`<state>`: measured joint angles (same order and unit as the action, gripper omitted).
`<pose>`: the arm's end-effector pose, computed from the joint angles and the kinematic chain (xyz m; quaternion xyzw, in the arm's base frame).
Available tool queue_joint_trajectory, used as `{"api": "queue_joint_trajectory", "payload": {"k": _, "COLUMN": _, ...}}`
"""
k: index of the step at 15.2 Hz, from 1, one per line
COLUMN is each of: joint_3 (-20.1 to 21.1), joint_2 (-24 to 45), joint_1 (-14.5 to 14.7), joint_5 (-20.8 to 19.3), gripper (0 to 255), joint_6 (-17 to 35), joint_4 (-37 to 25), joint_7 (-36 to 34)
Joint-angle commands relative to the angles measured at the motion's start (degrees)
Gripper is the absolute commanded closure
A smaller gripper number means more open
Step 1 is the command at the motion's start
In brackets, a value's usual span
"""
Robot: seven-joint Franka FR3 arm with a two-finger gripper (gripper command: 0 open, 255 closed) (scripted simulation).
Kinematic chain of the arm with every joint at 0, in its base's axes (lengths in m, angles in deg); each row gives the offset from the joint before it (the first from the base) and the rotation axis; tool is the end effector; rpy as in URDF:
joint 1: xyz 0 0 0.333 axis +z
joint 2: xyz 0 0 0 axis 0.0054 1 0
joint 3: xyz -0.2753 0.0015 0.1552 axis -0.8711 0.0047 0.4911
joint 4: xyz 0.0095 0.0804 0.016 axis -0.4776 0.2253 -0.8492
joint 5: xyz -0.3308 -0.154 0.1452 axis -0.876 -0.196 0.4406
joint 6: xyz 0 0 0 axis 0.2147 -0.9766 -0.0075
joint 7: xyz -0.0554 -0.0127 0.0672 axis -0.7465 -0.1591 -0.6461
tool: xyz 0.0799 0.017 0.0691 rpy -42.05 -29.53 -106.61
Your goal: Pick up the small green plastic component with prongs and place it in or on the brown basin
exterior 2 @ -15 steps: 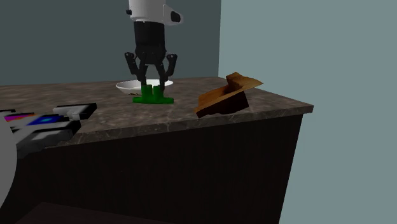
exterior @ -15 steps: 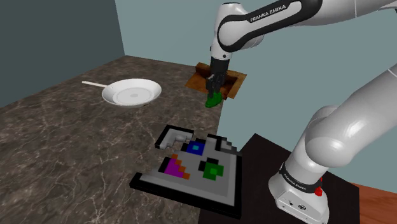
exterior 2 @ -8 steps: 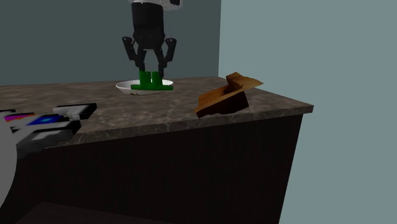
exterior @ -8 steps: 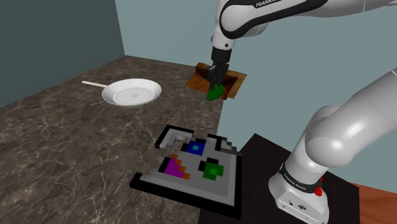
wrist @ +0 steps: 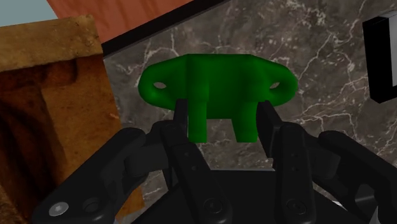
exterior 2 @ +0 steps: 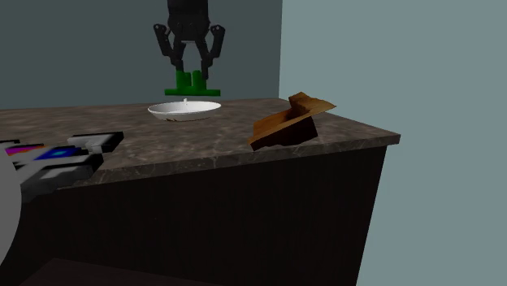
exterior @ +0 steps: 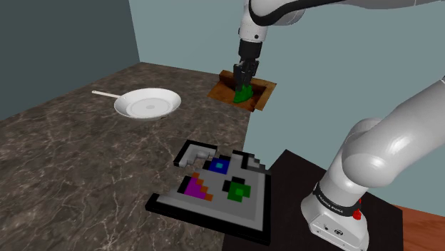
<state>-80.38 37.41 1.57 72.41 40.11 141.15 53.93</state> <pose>0.4319 -0.0161 0.5222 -0.9995 -0.0240 -0.0042 0.0181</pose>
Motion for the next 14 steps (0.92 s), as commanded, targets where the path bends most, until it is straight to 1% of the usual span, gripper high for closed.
{"api": "queue_joint_trajectory", "payload": {"k": 1, "joint_3": 0.0, "joint_2": -0.1, "joint_1": 0.0, "joint_5": 0.0, "gripper": 255, "joint_6": -1.7, "joint_4": -1.5, "joint_7": -0.1}}
{"api": "queue_joint_trajectory", "payload": {"k": 7, "joint_3": 0.1, "joint_2": -0.2, "joint_1": 0.0, "joint_5": 0.0, "gripper": 255, "joint_6": -5.7, "joint_4": -5.5, "joint_7": -0.2}}
{"api": "queue_joint_trajectory", "payload": {"k": 14, "joint_3": -5.7, "joint_2": 10.1, "joint_1": -2.6, "joint_5": -0.7, "gripper": 255, "joint_6": -6.5, "joint_4": -16.5, "joint_7": 8.1}}
